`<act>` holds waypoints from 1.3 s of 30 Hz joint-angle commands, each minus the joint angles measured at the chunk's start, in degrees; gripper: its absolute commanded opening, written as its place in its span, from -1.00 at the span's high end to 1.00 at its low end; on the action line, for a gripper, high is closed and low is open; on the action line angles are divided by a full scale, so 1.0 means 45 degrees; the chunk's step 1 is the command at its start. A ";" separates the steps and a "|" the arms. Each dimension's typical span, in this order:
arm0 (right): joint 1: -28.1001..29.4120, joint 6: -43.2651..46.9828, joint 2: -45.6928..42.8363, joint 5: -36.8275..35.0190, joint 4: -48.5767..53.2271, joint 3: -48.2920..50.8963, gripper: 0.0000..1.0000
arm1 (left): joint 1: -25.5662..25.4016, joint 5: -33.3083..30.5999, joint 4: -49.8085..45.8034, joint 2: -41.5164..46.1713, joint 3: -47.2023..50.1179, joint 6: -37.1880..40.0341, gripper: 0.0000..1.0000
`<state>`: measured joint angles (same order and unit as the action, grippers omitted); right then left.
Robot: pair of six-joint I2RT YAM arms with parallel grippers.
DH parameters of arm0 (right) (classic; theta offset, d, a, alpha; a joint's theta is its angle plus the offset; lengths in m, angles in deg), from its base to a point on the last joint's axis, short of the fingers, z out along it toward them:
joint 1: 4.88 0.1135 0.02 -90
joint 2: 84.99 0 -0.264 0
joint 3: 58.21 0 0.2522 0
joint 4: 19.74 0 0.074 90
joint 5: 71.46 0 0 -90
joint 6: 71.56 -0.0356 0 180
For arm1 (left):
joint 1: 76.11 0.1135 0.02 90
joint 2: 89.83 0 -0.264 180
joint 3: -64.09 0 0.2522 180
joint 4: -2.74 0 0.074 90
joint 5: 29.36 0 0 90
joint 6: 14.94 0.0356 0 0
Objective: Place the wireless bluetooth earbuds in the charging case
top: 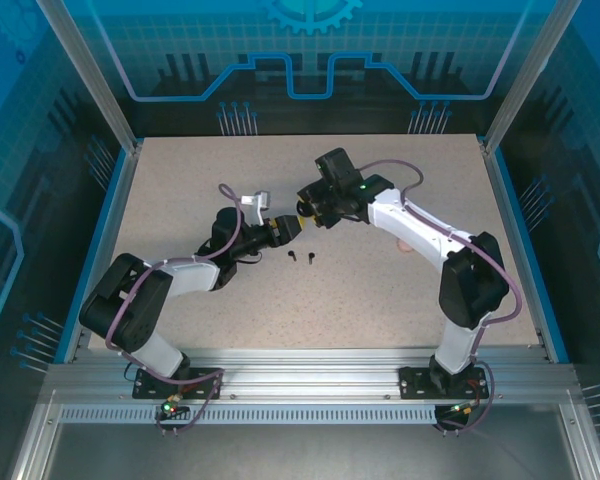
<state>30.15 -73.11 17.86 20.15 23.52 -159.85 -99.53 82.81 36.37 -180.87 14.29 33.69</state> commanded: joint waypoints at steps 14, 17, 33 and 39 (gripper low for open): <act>0.0477 -0.0296 0.0188 0.0056 0.0008 -0.0556 0.26 | -0.0030 -0.1036 0.1622 -0.0721 -0.0990 -0.0802 -0.20; 0.0478 -0.0319 0.0126 0.0073 -0.0012 -0.0548 0.27 | -0.0037 -0.1077 0.1767 -0.0839 -0.1035 -0.0915 -0.08; 0.0566 -0.0713 -0.0008 0.0083 -0.0264 -0.0307 0.28 | -0.0158 -0.2046 0.3224 -0.1486 -0.0848 -0.1955 0.43; 0.0615 -0.1280 -0.0323 -0.0385 -0.0614 0.0221 0.27 | -0.0247 -0.2271 0.3291 -0.1435 -0.0820 -0.2097 0.66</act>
<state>31.50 -76.65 18.47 18.55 21.29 -160.50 -100.82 76.63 48.63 -186.53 11.34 26.46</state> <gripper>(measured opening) 0.448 0.248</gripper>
